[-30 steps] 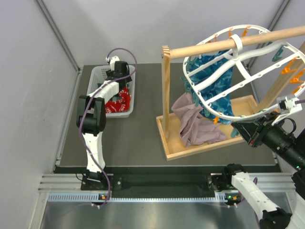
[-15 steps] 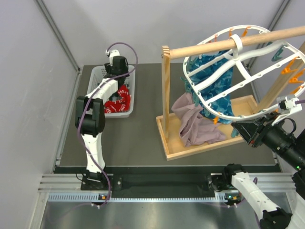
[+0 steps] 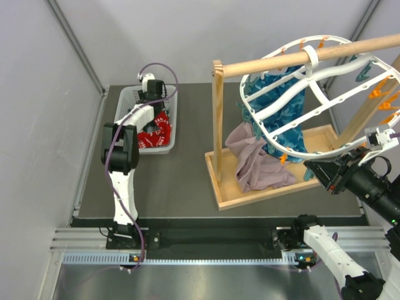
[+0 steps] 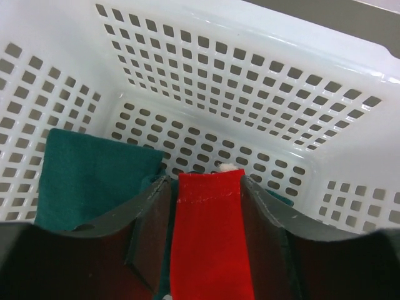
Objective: Clip the socks to the hanger
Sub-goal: Pick up the sock from the bin.
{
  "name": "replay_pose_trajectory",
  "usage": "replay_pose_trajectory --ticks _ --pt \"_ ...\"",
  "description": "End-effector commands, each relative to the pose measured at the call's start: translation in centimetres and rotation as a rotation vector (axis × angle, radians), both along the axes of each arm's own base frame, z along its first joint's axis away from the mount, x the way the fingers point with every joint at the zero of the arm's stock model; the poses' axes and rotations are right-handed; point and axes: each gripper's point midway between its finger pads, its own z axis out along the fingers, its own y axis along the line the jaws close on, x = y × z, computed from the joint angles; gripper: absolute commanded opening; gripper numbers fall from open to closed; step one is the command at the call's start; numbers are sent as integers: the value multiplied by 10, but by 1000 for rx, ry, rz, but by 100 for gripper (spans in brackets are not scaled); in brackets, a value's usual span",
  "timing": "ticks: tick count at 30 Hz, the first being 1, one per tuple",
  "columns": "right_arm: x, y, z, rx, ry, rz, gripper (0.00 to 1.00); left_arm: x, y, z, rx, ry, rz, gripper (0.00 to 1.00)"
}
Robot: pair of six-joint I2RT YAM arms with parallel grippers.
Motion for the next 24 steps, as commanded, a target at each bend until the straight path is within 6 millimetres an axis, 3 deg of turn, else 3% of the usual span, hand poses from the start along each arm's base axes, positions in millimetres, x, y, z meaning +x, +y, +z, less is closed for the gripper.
replay_pose_trajectory --ticks 1,3,15,18,19,21,22,24 --pt "-3 7 -6 -18 32 57 0 8 -3 4 -33 -29 -23 51" --pt "-3 7 -4 -15 30 58 0 9 -6 1 -40 -23 -34 46" --pt "0 8 -8 -14 40 63 0 4 -1 -25 -43 59 -9 43" --pt "1 9 -8 -15 44 61 0 5 -1 -24 -52 61 -18 33" --pt "2 9 -8 -15 46 61 0 7 -1 -18 -54 53 -20 21" --pt "2 9 -7 -15 46 62 0 6 1 -12 -44 61 -21 9" --pt "2 9 -7 -13 47 62 0 7 2 1 -40 42 -17 2" --pt "2 9 -6 -14 44 62 0 6 4 18 -37 19 -14 0"
